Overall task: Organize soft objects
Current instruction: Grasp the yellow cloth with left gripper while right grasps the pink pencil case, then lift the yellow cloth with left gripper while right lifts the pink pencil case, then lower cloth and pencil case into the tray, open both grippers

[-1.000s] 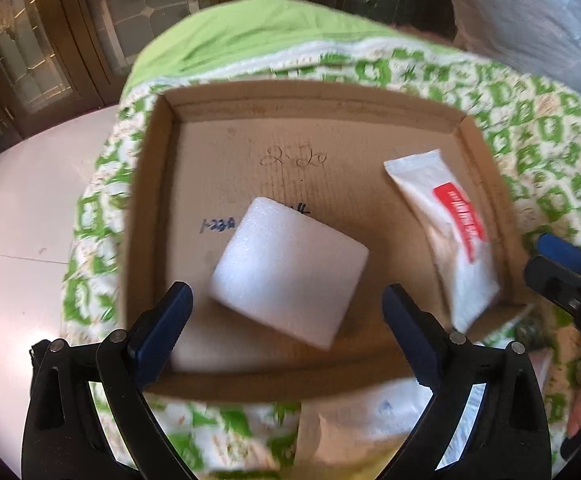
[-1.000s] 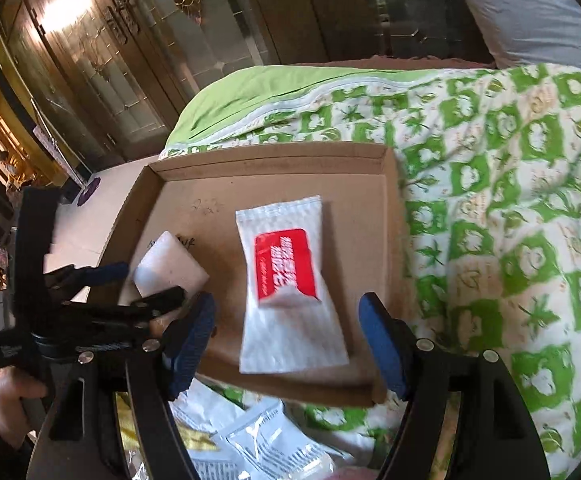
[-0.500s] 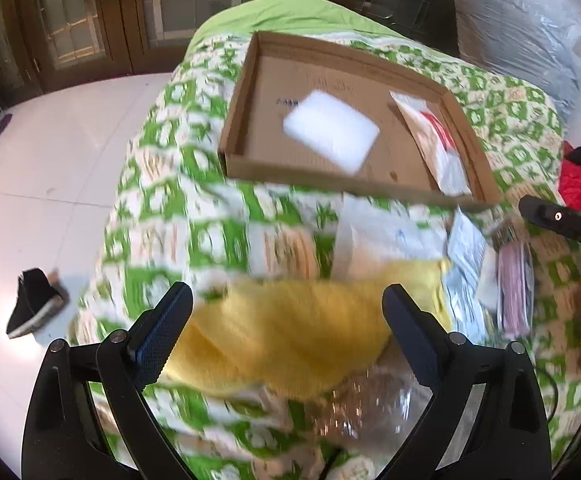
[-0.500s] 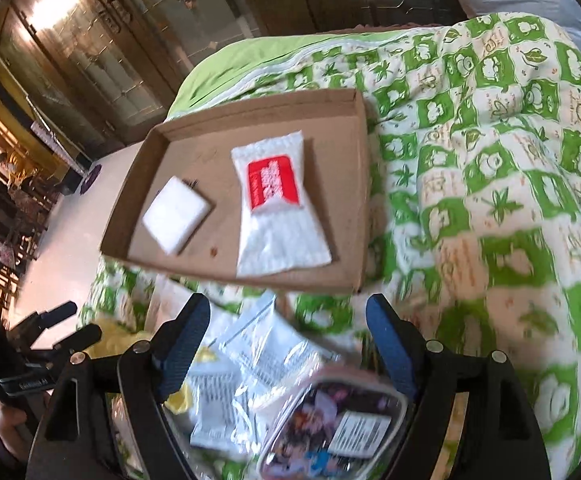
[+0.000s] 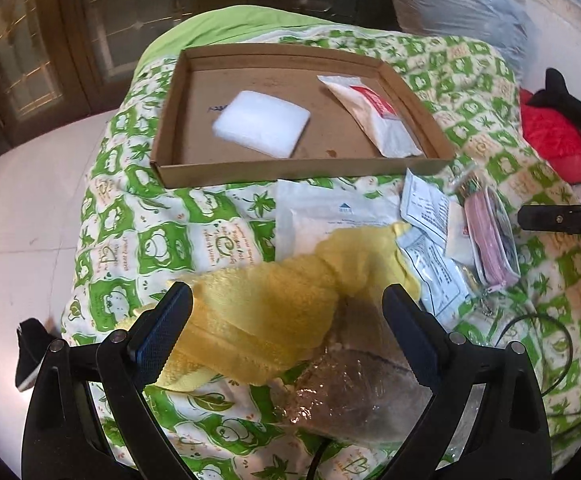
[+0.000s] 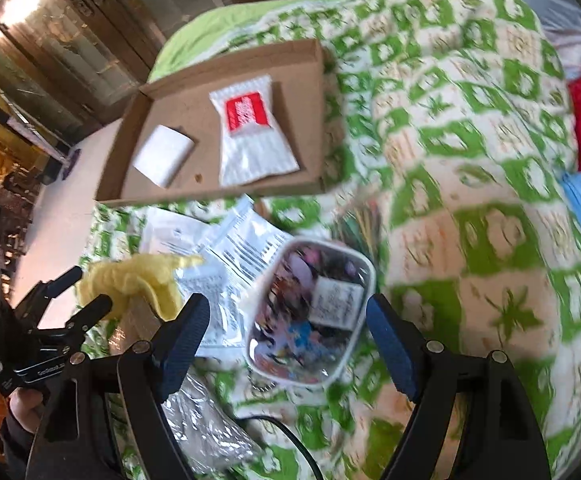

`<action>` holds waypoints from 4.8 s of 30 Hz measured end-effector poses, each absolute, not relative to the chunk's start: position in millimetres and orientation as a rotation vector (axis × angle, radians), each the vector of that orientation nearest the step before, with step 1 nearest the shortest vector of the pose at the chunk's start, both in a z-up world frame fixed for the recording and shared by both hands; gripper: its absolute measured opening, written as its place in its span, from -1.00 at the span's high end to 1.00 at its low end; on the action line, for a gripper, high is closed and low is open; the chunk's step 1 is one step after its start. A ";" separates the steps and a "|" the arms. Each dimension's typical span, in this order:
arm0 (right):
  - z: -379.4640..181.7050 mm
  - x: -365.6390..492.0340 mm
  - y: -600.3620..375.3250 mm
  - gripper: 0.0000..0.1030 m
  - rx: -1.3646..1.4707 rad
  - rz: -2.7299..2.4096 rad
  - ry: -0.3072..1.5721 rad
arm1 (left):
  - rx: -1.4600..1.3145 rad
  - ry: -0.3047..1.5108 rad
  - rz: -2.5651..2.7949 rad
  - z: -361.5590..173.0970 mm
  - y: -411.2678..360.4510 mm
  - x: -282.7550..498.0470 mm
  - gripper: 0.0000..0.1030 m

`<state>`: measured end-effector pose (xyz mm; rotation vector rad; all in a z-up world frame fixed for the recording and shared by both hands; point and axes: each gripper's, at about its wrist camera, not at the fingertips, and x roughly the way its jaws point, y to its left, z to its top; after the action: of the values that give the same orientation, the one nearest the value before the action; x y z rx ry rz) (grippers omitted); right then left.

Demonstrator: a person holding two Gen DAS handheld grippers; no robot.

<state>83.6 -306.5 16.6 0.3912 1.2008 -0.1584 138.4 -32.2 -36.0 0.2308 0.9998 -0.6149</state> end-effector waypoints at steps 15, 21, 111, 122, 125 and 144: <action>-27.5 103.5 -292.8 -0.70 0.284 -0.245 1.289 | 0.277 1.030 -0.656 -48.0 -45.1 139.7 -0.87; -25.7 100.5 -290.8 -0.38 0.300 -0.215 1.248 | 0.272 1.066 -0.636 -61.6 -50.8 160.5 -0.87; 15.3 94.3 -278.7 -0.34 0.282 -0.130 1.126 | 0.177 1.005 -0.533 -38.8 -24.4 152.4 0.17; 26.5 107.9 -268.5 -0.34 0.232 -0.086 1.096 | 0.125 0.961 -0.506 -7.5 -19.0 148.6 0.17; 32.7 115.7 -261.7 -0.34 0.202 -0.082 1.077 | 0.107 0.947 -0.515 2.8 -20.9 145.2 0.17; 63.3 152.7 -269.4 -0.34 0.089 -0.176 1.020 | 0.089 0.922 -0.527 36.4 -62.8 160.2 0.17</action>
<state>152.7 -269.4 63.3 0.0893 1.0204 -0.1759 160.2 -62.8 36.4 0.0891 0.9216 -0.5273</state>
